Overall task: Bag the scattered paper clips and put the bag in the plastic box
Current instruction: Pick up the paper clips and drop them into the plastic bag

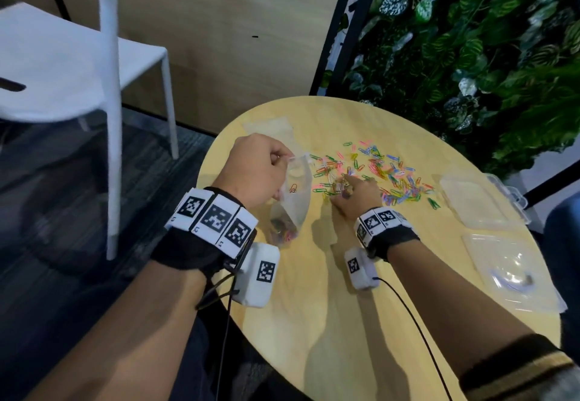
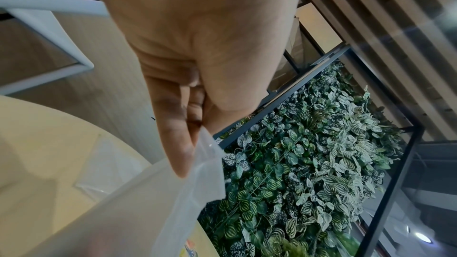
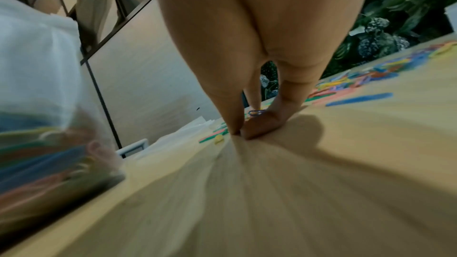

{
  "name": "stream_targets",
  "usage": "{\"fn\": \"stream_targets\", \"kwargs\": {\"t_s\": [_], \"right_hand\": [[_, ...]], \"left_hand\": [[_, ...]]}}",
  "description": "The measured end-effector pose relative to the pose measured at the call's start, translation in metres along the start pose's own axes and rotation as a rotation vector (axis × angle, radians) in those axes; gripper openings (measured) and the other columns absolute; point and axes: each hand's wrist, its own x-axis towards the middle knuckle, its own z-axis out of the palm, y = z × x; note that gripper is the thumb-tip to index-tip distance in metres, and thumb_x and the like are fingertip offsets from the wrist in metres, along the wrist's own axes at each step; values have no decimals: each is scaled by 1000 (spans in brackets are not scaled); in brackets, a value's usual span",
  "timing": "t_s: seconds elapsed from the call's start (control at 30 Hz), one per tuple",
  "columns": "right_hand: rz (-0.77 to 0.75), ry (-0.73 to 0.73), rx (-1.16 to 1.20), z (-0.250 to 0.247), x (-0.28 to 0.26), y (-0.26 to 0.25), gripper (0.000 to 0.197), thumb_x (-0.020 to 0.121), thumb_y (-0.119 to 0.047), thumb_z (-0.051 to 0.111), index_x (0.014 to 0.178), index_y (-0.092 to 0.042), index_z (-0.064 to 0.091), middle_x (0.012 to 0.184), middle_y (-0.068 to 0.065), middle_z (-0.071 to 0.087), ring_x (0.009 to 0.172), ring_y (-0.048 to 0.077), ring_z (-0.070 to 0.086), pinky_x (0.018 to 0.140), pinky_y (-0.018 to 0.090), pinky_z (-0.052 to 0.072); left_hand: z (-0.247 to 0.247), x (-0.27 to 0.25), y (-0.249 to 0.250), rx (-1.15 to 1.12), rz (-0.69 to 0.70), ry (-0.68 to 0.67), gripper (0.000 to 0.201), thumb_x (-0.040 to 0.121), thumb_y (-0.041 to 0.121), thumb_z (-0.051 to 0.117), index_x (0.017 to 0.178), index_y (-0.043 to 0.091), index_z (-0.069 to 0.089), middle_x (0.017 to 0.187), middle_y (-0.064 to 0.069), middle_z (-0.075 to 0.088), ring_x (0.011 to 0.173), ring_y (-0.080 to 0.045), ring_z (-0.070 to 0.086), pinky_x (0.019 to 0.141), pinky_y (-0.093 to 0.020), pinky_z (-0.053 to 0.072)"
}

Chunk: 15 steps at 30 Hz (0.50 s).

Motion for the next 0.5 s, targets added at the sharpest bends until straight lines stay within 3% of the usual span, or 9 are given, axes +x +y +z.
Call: {"fn": "stream_targets", "kwargs": {"t_s": [0.07, 0.13, 0.2, 0.27, 0.4, 0.5], "right_hand": [[-65, -1, -37, 0, 8, -6, 44, 88, -30, 63, 132, -25, 58, 133, 18, 46, 108, 32, 57, 92, 34, 47], [-145, 35, -56, 1, 11, -9, 33, 88, -19, 62, 119, -23, 68, 123, 16, 60, 98, 29, 63, 83, 28, 48], [-191, 62, -93, 1, 12, -9, 28, 87, -11, 58, 109, -18, 74, 106, 12, 71, 88, 26, 67, 78, 25, 50], [-182, 57, -130, 0, 11, -5, 29, 89, -7, 54, 106, -18, 75, 100, 10, 73, 84, 26, 68, 76, 26, 53], [-102, 10, -153, -15, 7, 13, 25, 89, -10, 58, 102, -18, 77, 98, 8, 74, 84, 25, 67, 80, 28, 55], [23, 18, 118, -32, -1, 38, 15, 86, -22, 69, 98, -17, 77, 94, -1, 74, 81, 17, 64, 76, 24, 49]], "left_hand": [[0, 2, 1, -10, -7, -7, 18, 99, 11, 58, 96, 9, 76, 66, -10, 71, 48, -20, 71, 52, -22, 58], [1, 3, 3, -10, -13, -22, 20, 99, 11, 56, 95, 10, 76, 65, -12, 72, 48, -21, 71, 53, -19, 57], [3, 4, 6, -5, -15, -35, 21, 99, 11, 56, 92, 12, 75, 63, -12, 72, 48, -19, 71, 51, -15, 54], [7, 5, 9, -8, -19, -40, 22, 99, 10, 55, 90, 12, 75, 62, -9, 72, 46, -18, 71, 50, -16, 55], [14, 9, 11, 0, -21, -38, 22, 97, 8, 56, 92, 10, 78, 67, -2, 69, 57, -20, 73, 65, -31, 63], [20, 11, 13, -9, -46, -42, 22, 96, 10, 57, 96, 11, 78, 76, -3, 70, 70, -22, 72, 75, -38, 63]]}}
